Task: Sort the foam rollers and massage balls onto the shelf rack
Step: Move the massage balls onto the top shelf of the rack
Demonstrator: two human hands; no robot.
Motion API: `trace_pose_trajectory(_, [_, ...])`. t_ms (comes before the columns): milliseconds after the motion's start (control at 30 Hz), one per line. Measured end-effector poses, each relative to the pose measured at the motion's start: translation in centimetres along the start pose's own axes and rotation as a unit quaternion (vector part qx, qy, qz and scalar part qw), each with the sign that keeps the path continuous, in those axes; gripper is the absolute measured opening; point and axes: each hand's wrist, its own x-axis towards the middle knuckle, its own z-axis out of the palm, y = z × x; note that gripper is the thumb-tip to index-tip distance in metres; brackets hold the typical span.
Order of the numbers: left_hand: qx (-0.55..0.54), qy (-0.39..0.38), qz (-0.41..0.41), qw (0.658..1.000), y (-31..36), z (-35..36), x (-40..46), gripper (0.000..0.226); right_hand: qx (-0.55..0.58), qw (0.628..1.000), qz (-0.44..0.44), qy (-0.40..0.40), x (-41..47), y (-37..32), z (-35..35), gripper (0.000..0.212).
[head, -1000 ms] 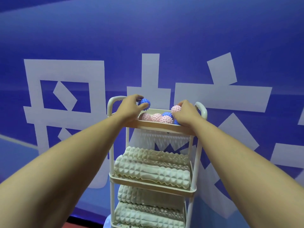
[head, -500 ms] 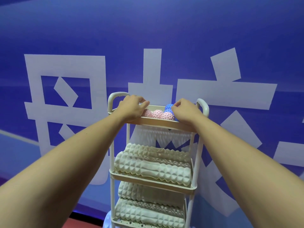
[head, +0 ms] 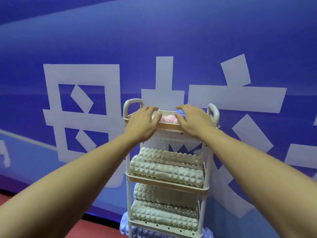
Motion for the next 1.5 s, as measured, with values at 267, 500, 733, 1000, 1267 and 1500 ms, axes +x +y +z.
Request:
trace_pose_trajectory(267, [-0.056, -0.043, 0.034, 0.997, 1.0, -1.0, -11.5, 0.033, 0.076, 0.991, -0.05, 0.095, -10.7, -4.7, 1.2, 0.032])
trace_pose_trajectory(500, [-0.052, -0.408, -0.084, 0.908, -0.1, 5.7, -24.9, 0.048, 0.067, 0.935, 0.135, -0.32, -24.5, -3.0, 7.5, 0.052])
trace_pose_trajectory(733, [-0.006, -0.603, -0.127, 0.787, -1.8, 14.8, -35.3, 0.055, 0.091, 0.84, 0.209, -0.493, -36.2, -2.1, 16.1, 0.053])
trace_pose_trajectory(1000, [-0.028, -0.666, -0.184, 0.723, -5.3, 26.1, -46.0, 0.056, 0.124, 0.769, 0.233, -0.581, -47.6, -1.5, 28.8, 0.054])
trace_pose_trajectory(1267, [-0.079, -0.696, -0.25, 0.668, -8.9, 35.8, -55.1, 0.037, 0.153, 0.701, 0.249, -0.65, -57.4, 0.1, 41.5, 0.031])
trace_pose_trajectory(1500, [-0.112, -0.684, -0.258, 0.674, -12.3, 42.3, -61.6, 0.028, 0.198, 0.681, 0.306, -0.635, -62.1, 0.2, 49.6, 0.033])
